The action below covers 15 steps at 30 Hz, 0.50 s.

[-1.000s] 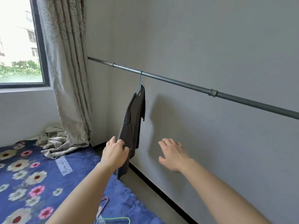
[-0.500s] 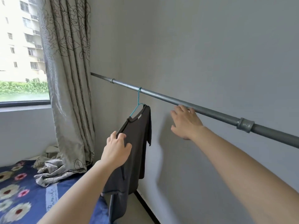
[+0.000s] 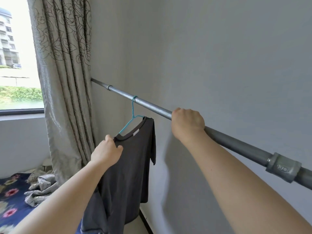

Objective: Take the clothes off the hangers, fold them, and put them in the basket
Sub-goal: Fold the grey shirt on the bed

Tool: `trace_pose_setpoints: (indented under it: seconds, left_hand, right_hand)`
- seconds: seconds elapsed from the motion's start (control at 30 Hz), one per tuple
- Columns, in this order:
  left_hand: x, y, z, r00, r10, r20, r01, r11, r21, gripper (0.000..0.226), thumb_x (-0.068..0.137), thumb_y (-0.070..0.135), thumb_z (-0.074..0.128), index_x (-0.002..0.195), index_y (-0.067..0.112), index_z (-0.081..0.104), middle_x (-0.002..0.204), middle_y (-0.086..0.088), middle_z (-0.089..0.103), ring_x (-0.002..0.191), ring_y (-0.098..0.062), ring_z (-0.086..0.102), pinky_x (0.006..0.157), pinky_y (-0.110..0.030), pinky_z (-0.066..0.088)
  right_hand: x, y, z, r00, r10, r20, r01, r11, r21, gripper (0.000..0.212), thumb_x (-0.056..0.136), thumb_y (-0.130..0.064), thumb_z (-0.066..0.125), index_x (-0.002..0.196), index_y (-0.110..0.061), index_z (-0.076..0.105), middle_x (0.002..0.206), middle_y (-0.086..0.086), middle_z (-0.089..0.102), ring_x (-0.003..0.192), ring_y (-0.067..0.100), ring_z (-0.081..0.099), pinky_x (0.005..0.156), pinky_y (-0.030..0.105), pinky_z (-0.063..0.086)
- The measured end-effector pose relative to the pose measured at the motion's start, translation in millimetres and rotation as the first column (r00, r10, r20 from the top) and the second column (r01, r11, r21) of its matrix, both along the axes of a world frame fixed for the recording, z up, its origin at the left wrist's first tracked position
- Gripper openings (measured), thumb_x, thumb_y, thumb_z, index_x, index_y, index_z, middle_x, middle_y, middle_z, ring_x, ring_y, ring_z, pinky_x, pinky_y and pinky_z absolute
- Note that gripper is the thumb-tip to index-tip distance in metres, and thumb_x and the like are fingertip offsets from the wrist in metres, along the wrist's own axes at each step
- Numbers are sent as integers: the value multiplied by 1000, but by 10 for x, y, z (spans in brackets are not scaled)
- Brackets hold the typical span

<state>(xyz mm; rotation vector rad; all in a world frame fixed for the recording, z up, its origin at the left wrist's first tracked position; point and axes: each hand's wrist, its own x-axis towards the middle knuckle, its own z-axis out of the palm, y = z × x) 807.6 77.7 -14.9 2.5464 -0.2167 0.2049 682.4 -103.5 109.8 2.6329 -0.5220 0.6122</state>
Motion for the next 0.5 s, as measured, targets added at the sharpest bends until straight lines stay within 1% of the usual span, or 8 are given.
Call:
trace_pose_setpoints:
  seconds: [0.03, 0.07, 0.13, 0.17, 0.23, 0.33, 0.43, 0.5]
  left_hand:
    - [48, -11, -24, 1000, 11, -25, -10, 1000, 13, 30, 94, 35, 50, 108, 8, 50, 101, -9, 59, 86, -28, 54, 69, -34, 44]
    - [90, -30, -52, 999, 16, -33, -15, 1000, 21, 27, 95, 35, 50, 101, 9, 53, 94, -7, 60, 80, -27, 55, 64, -32, 43]
    - [127, -71, -96, 1000, 11, -16, -12, 1000, -2, 28, 98, 36, 47, 89, 10, 53, 87, -7, 59, 74, -26, 54, 60, -32, 41]
    - [122, -89, -114, 1000, 8, 2, -8, 999, -49, 29, 99, 35, 45, 84, 11, 50, 83, -6, 58, 72, -26, 53, 58, -32, 39]
    - [70, -138, -138, 999, 0, 52, 10, 981, -194, 30, 101, 32, 41, 77, 13, 42, 76, -5, 54, 65, -23, 50, 52, -31, 33]
    - [-5, -154, -62, 989, 36, 146, 19, 933, -359, 34, 101, 31, 43, 74, 11, 41, 70, -3, 53, 62, -20, 45, 51, -31, 30]
    - [-128, -140, 104, 985, 53, 167, 36, 871, -490, 35, 100, 29, 47, 76, 3, 44, 66, -2, 49, 61, -21, 42, 53, -32, 29]
    - [-275, -69, 144, 988, 29, 151, 61, 828, -557, 36, 99, 27, 49, 74, 3, 41, 63, -2, 42, 59, -19, 36, 54, -33, 27]
  right_hand:
    - [-2, 1, 0, 1000, -1, -1, 1, 1000, -6, 17, 94, -7, 49, 110, -9, 55, 91, 3, 60, 80, 22, 58, 64, 30, 39]
    - [2, -11, 0, 1000, -4, -2, 4, 1000, -11, 17, 94, -6, 48, 110, -9, 54, 85, 2, 55, 76, 21, 54, 64, 30, 39]
    - [18, -30, -5, 1000, -2, 5, 2, 1000, -19, 18, 95, -5, 48, 111, -8, 54, 85, 1, 54, 76, 21, 54, 63, 30, 40]
    - [22, -34, -6, 1000, -3, 10, 3, 1000, -21, 18, 95, -6, 47, 112, -8, 54, 88, 2, 56, 77, 21, 56, 63, 30, 41]
    - [4, -33, -4, 1000, -9, 15, 9, 1000, -18, 18, 96, -6, 47, 112, -8, 54, 88, 2, 57, 76, 21, 55, 62, 29, 40]
    - [-4, -7, -6, 1000, -12, -3, 11, 1000, -19, 19, 96, -6, 46, 113, -8, 54, 80, 1, 46, 81, 21, 59, 63, 30, 40]
    - [5, 8, -11, 999, -43, 0, 43, 999, -27, 16, 96, -8, 46, 110, -9, 55, 72, 0, 41, 71, 20, 52, 60, 30, 39]
    - [4, 18, -21, 998, -69, 14, 69, 997, -32, 14, 96, -10, 47, 108, -9, 55, 68, 1, 44, 67, 20, 48, 59, 30, 38]
